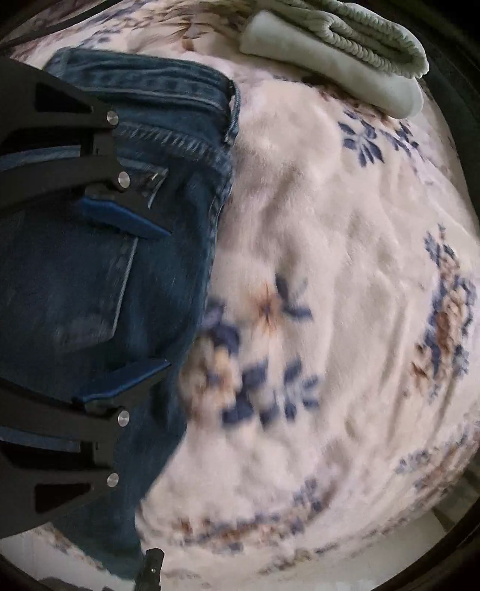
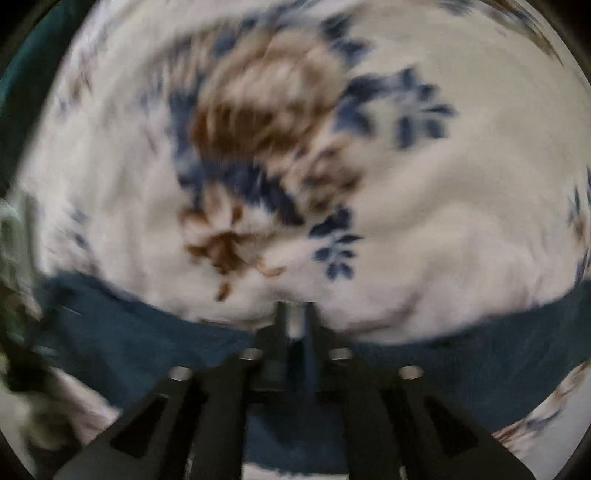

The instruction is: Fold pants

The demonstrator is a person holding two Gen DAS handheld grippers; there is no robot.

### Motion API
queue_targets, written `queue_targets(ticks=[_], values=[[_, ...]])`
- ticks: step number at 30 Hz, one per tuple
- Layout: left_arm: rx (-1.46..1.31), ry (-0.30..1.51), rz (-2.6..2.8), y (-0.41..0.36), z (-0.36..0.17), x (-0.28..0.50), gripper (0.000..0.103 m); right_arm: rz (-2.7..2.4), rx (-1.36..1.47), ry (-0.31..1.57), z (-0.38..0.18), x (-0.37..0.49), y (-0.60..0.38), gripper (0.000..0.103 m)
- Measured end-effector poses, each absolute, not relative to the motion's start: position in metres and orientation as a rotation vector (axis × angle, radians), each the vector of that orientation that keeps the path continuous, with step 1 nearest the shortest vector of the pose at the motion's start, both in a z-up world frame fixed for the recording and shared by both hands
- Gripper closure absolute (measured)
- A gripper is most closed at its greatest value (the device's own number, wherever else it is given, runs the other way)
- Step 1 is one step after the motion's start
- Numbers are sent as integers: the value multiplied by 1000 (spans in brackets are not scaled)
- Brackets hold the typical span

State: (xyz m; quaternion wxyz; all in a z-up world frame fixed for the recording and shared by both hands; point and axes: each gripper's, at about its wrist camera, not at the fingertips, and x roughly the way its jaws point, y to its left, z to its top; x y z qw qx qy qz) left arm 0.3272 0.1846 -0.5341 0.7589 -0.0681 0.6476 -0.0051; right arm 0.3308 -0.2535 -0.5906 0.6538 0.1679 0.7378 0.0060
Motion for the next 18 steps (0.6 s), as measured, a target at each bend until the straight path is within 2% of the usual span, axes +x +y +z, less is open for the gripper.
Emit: queue_targets(ticks=[1,2,3,7,11,18], values=[[-165,1398,-22,175,-525,322,38,2,443,1623,-573,324,-274,47],[-172,1387,-37,168,-518,316,38,-13,485,1578,-561,316,-289,38],[-167,1369,-52,153,-509,307,38,-45,538,1523,-548,304,-312,35],[-119,1315,-131,81,-485,266,38,-247,699,1390,-521,242,-404,35],[-69,1310,-179,13,-483,241,38,-498,838,1260,-515,148,-511,34],[-22,1389,-184,-78,-509,223,38,-633,1117,1109,-566,60,-655,36]])
